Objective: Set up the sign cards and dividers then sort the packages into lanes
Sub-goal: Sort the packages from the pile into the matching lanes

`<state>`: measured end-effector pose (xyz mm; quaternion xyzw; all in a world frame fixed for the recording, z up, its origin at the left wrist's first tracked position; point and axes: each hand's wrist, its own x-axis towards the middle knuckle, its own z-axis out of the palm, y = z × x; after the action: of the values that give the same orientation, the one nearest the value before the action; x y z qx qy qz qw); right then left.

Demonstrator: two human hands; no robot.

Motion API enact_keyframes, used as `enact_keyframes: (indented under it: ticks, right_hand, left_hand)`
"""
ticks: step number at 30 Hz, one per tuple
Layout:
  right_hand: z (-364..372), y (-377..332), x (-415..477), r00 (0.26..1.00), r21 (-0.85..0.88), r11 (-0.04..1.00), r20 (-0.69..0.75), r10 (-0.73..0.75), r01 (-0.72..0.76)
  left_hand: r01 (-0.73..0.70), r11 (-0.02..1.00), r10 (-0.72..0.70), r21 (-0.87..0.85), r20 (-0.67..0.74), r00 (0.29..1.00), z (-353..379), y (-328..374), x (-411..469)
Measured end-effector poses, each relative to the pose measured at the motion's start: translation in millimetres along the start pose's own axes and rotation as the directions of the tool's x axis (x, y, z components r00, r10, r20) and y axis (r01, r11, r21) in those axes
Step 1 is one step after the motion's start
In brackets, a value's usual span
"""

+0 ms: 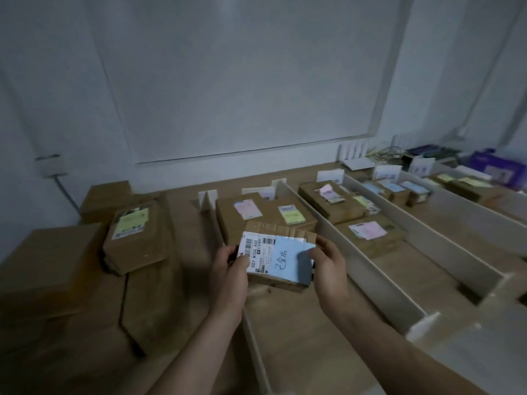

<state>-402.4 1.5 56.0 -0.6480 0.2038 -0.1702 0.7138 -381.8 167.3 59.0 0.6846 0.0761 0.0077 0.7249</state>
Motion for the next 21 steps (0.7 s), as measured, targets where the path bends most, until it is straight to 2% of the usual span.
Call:
enact_keyframes:
  ticks: [4, 10, 21]
  right_hand:
    - [-85, -11, 12, 0.999, 0.042, 0.999, -0.043, 0.001, 0.001]
    - [-212, -33, 36, 0.992, 0.016, 0.999, -0.124, -0.033, 0.035]
    - [-361, -41, 88, 0.947, 0.045, 0.998, -0.322, -0.02, 0.036]
  left_hand:
    - [-0.006, 1.0, 0.006, 0.001, 0.066, 0.998, 78, -1, -34]
    - [-0.017, 1.0, 0.016, 0.0, 0.165, 0.986, 199, -1, -77]
    - [-0.054, 0.998, 0.053, -0.008, 0.375, 0.925, 365, -8, -99]
